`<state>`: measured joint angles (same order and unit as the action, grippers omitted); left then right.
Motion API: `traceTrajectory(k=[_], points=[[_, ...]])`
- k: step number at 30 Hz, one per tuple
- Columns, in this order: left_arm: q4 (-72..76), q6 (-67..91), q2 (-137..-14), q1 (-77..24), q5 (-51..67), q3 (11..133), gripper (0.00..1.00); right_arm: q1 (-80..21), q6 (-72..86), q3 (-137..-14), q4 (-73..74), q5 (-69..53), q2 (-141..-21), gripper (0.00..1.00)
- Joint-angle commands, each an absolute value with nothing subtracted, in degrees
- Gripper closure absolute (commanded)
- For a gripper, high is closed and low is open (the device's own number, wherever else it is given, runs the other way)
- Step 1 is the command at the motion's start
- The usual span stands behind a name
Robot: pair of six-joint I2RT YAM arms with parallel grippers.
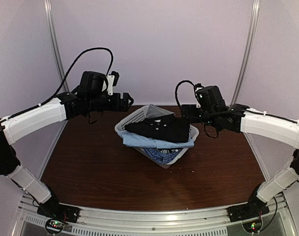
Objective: Fold and stack the long sleeve shirts
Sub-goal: Pick up the crumpled shirt from the bin.
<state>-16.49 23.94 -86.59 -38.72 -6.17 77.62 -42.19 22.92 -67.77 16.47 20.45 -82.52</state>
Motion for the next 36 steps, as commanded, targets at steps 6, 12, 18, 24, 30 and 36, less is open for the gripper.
traceTrajectory(k=[6,12,18,24,30,36], points=[[-14.9,24.2,-86.1,-38.5,-5.7,77.8,0.02,-44.6,20.3,-75.6,21.9,20.0,-89.5,0.0],[-17.0,24.3,-86.6,-38.4,-7.1,78.3,0.02,-46.1,20.2,-76.7,23.2,18.7,-92.5,0.0],[-20.1,23.3,-88.7,-38.9,-2.8,79.9,0.02,-46.5,20.9,-77.7,24.9,20.2,-93.4,0.0],[-25.1,21.7,-95.4,-45.6,-3.6,86.0,0.02,-44.8,22.5,-74.4,23.1,21.4,-90.2,0.0],[-31.4,19.8,-106.9,-50.9,-4.8,98.7,0.02,-42.7,23.7,-70.5,22.3,21.8,-85.8,0.0],[-38.2,19.2,-117.6,-53.1,-4.3,108.0,0.02,-41.4,24.4,-67.0,22.5,21.8,-82.2,0.0]])
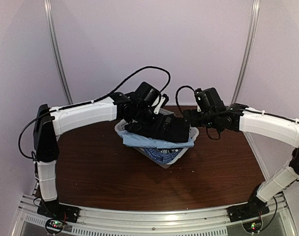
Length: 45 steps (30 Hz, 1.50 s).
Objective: Fold and stack the long sleeve shirts
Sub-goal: Pick up the crumpled shirt from the bin.
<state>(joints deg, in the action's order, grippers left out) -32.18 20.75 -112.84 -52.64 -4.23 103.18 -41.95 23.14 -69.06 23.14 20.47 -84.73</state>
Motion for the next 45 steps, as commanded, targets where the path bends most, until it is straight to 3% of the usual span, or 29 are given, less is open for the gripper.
traceTrajectory(k=[1,5,9,12,20,22,33,41,45], points=[[-39.5,19.1,-118.9,-53.2,-4.2,109.2,0.02,-41.3,24.5,-66.6,22.5,21.8,-81.8,0.0],[-41.0,18.8,-122.0,-53.8,-3.2,109.8,0.03,-41.2,25.3,-65.3,22.8,21.6,-80.9,0.0],[-41.5,18.5,-124.3,-54.0,-1.6,109.3,0.14,-41.2,25.6,-63.9,21.8,21.0,-80.7,0.0],[-41.5,18.5,-124.8,-54.0,-1.8,108.6,0.32,-41.2,25.6,-64.0,21.7,20.9,-81.2,0.0],[-41.4,18.4,-123.4,-54.0,-6.1,112.9,0.91,-41.2,25.2,-64.6,21.8,20.8,-81.3,0.0],[-41.4,18.4,-122.7,-53.8,-7.7,114.6,1.0,-41.2,25.2,-64.8,21.9,20.9,-81.3,0.0],[-37.7,19.5,-109.2,-49.6,-18.7,116.9,1.0,-41.2,23.6,-68.4,22.1,19.8,-83.1,0.0],[-35.2,21.4,-96.5,-44.0,-28.8,110.4,1.0,-43.3,21.7,-74.0,20.1,11.1,-88.8,0.0],[-33.6,20.6,-90.8,-42.1,-33.0,108.2,1.0,-44.8,21.0,-80.0,20.3,8.0,-96.1,0.13]])
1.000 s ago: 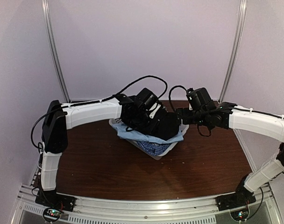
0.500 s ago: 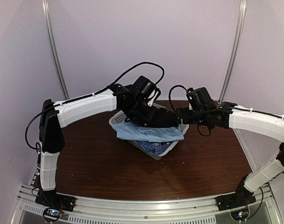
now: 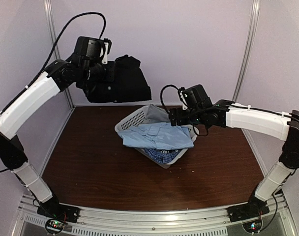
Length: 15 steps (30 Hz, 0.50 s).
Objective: Fold and stack the long sleeve shirts
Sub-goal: Pick up the crumpled shirt from the bin, then move the bin to the corner of the board.
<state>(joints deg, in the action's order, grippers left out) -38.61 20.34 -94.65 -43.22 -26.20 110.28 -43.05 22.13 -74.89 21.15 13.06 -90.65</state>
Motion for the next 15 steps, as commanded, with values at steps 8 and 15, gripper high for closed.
traceTrajectory(k=[8,15], points=[[-33.3,19.8,-84.1,-40.2,-38.5,103.8,1.0,-42.4,21.2,-91.9,21.1,5.1,-111.4,0.58],[-33.8,22.9,-78.4,-37.8,-39.3,94.6,1.0,-36.7,21.8,-100.5,23.0,3.8,-124.6,0.7]])
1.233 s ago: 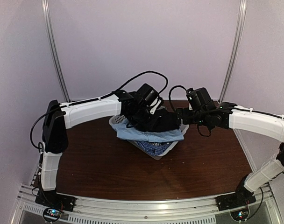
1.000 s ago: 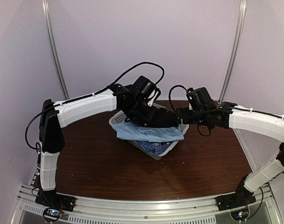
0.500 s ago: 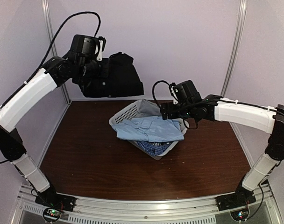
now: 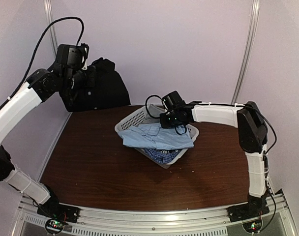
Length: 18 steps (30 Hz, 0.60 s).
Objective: Fold and stack the long sleeve shirts
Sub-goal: Move the bin to the corner of the board.
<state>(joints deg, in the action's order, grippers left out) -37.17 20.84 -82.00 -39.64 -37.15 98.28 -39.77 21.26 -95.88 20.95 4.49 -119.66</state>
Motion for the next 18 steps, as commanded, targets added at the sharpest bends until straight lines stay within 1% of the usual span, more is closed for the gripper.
traceTrajectory(k=[1,4,7,12,18], points=[[-34.0,23.3,-77.7,-37.4,-39.0,93.4,1.0,-35.7,21.9,-101.8,24.3,3.8,-126.2,0.72],[-34.6,24.4,-76.4,-36.7,-38.3,90.8,1.0,-32.6,22.3,-103.1,26.2,6.2,-128.6,0.73],[-34.5,24.8,-75.9,-36.6,-37.0,88.9,1.0,-29.0,22.2,-101.7,27.0,9.1,-128.7,0.72],[-32.9,24.9,-76.4,-36.6,-32.9,86.4,1.0,-21.8,21.0,-98.9,27.6,13.6,-127.4,0.72],[-30.7,24.9,-78.6,-36.6,-27.4,85.3,1.0,-12.1,19.5,-93.1,26.3,14.4,-123.2,0.71]])
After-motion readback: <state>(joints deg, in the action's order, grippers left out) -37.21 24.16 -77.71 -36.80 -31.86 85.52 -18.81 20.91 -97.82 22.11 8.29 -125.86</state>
